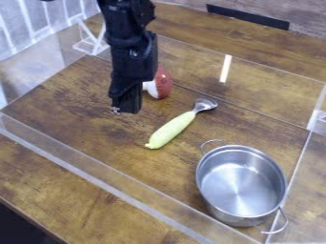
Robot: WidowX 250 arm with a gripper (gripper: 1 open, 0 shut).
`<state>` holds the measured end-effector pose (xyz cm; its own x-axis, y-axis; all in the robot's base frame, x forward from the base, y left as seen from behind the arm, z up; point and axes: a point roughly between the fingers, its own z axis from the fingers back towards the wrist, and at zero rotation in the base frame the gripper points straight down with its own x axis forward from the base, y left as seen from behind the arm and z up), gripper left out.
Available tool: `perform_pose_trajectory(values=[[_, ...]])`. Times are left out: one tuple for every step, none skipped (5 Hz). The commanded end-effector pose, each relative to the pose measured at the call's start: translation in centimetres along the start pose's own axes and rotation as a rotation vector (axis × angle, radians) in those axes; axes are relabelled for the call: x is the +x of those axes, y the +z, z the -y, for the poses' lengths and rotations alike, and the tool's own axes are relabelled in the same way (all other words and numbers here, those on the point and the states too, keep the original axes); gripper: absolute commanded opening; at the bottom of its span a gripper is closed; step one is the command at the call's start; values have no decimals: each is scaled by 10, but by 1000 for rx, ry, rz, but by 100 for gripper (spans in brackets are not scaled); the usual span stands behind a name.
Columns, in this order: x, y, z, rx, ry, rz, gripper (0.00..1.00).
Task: Move the green spoon to the left
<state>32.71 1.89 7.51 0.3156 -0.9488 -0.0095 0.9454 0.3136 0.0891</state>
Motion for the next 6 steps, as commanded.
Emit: perform_pose_trajectory(values=[[-3,14,2,69,-61,23,100],[-1,4,8,72,-129,36,100],[3,-9,11,71,-155,51,100],[8,-20,14,72,-181,67,100],[11,-38,13,72,-152,75,100],[7,-37,9,81,-101,63,0]])
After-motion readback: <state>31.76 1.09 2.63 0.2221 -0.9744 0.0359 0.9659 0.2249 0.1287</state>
